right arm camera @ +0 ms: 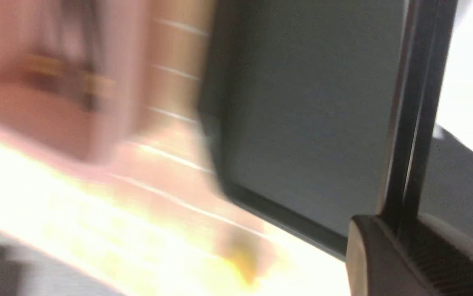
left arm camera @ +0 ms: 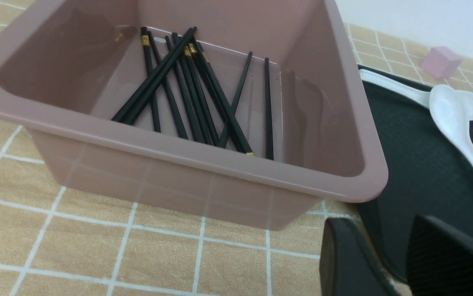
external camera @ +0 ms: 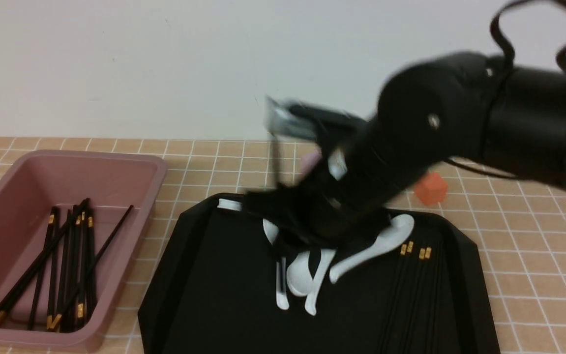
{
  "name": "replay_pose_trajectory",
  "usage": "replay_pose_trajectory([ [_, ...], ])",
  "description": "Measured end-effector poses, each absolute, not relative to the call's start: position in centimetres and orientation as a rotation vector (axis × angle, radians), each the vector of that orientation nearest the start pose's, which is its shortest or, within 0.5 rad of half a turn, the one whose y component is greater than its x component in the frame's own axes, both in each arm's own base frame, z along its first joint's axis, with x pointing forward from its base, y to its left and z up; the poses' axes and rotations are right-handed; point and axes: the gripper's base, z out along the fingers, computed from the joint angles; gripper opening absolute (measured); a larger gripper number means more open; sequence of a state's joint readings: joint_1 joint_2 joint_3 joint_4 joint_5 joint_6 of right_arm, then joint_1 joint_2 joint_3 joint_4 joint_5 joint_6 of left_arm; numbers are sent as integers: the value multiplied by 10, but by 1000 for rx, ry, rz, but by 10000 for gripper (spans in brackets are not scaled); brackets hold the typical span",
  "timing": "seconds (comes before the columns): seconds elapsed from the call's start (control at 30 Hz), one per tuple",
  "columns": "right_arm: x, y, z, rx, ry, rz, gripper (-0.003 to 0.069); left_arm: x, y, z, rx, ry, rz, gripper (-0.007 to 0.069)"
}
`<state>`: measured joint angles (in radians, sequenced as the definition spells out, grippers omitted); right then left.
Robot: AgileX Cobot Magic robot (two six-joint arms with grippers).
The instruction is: On brown tablecloth take chopsticks from black tray and put them in box.
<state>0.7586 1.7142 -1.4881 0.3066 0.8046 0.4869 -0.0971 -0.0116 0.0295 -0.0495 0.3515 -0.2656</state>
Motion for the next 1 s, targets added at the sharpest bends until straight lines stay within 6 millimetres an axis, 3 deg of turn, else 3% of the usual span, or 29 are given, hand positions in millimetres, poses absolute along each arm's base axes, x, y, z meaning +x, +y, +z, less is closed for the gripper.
replay_pose_trajectory([
  [0.1,274,305,314,-263,2599,937,118,53,-7,172,-188,1854,-300,239],
  [0.53,313,394,273,-485,2482,1230,118,53,-7,172,-188,1854,-300,239],
  [0.73,323,436,232,-488,2389,1307,118,53,-7,172,-188,1854,-300,239],
  [0.9,322,456,204,-396,2358,1347,118,53,-7,172,-188,1854,-300,239],
  [1.0,319,460,195,-409,2368,1332,154,53,-7,172,-188,1854,-300,239],
])
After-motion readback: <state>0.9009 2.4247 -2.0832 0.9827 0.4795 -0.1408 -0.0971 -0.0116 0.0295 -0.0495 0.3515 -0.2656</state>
